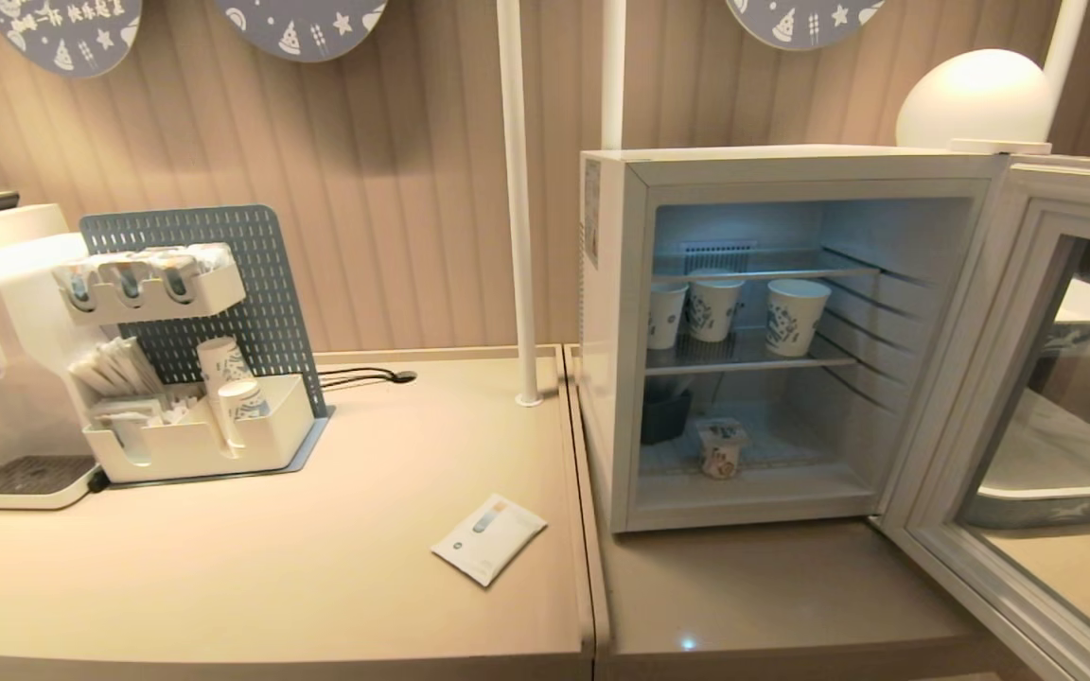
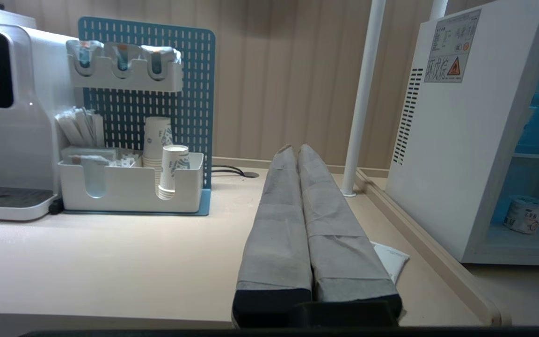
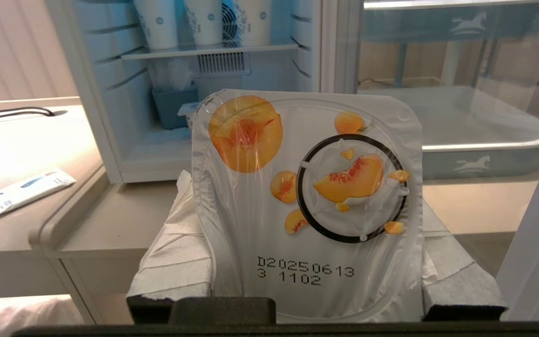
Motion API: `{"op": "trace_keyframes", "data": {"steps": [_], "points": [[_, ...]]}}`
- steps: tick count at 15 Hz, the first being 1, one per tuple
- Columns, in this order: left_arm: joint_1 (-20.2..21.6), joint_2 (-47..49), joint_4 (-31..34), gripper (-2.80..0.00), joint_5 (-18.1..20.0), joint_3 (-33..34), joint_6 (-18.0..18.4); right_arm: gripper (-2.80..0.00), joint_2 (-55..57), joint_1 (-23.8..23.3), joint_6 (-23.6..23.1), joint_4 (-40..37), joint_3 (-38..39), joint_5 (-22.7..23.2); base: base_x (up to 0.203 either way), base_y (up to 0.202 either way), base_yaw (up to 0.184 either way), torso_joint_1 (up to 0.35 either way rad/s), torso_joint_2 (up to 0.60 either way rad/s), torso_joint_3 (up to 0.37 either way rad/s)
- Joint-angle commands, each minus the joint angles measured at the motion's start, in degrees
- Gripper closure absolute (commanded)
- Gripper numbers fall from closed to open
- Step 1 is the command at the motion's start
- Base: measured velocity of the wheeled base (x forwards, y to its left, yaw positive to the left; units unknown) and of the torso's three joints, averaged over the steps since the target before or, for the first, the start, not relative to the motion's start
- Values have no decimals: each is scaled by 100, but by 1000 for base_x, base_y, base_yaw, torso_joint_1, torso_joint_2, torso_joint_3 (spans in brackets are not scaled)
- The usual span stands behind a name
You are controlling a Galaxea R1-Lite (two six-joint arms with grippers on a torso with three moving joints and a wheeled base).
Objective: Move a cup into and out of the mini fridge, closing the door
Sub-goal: Place the yoghurt on the table
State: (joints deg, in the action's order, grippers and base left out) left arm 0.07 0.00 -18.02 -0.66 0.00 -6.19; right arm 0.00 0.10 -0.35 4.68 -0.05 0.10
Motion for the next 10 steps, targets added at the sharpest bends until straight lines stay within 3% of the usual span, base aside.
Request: {"op": "trace_keyframes", "data": {"steps": [1,7,10], "points": [[10,7,-17,0,-9,229,-6,0,9,-1,0,-2,225,-1,-125,80,4,5,14,-4],[7,9,-17,0,-5,229,3,0,9,1,0,-2,225,-1,-188,177,0,3,3,1],[10,0,-15,0,-13,229,48,0,1,4,0,-2,225,-1,-54,120,3,2,-5,1]]}}
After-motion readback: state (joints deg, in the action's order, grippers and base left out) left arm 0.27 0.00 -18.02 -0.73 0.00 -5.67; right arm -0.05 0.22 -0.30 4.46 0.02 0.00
